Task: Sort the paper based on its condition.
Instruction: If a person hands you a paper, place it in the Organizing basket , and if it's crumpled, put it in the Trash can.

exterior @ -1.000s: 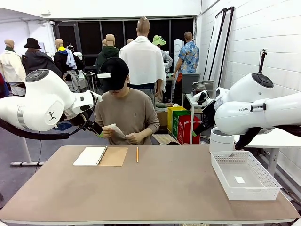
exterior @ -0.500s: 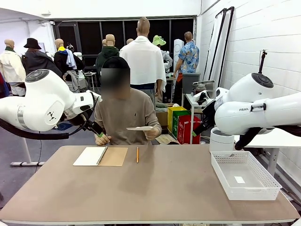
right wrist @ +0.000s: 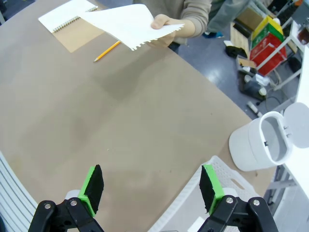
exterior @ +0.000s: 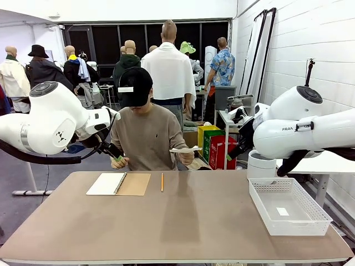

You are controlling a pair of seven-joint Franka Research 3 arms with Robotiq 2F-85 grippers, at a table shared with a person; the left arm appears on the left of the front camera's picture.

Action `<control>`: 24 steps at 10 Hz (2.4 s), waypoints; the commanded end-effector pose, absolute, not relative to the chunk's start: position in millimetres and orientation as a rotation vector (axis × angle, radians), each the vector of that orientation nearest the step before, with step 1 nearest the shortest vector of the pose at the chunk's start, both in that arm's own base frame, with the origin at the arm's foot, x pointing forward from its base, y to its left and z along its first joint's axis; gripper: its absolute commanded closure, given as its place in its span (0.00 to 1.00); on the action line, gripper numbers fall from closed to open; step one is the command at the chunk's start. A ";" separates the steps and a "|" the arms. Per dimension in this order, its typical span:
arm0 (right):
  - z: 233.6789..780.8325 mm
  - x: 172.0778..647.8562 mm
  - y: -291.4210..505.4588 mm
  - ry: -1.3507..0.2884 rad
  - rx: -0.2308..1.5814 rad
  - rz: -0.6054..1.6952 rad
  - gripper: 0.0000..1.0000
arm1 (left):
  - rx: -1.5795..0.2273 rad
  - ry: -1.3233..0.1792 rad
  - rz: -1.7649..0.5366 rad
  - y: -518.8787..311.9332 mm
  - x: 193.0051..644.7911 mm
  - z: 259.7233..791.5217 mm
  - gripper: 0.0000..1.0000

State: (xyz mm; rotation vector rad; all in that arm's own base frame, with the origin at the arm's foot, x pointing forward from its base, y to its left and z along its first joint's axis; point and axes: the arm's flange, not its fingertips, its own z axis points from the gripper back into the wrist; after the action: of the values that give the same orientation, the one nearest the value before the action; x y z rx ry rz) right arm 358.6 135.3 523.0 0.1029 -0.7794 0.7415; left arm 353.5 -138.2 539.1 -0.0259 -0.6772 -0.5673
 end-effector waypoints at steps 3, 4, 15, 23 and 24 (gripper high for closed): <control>523.0 358.6 135.3 -0.779 0.103 0.741 0.00 | -0.026 -0.677 -0.568 -137.6 353.6 539.0 0.00; 527.9 363.8 139.7 -0.748 0.123 0.700 0.00 | -0.026 -0.677 -0.568 -137.6 353.6 539.0 0.00; 527.0 443.1 129.7 -0.301 0.534 0.020 0.00 | -0.026 -0.677 -0.568 -137.6 353.6 539.0 0.00; 502.1 484.5 149.4 -0.045 0.759 -0.117 0.00 | -0.026 -0.677 -0.568 -137.6 353.6 539.0 0.00; 495.3 495.4 153.4 0.007 0.795 -0.127 0.00 | -0.026 -0.677 -0.568 -137.6 353.6 539.0 0.00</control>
State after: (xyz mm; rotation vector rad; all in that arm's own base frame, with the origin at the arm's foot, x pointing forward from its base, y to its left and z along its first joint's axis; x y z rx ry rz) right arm 477.9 151.0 490.1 0.7492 -0.0483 -0.0801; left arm 353.6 -138.5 539.3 -0.0253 -0.6775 -0.5679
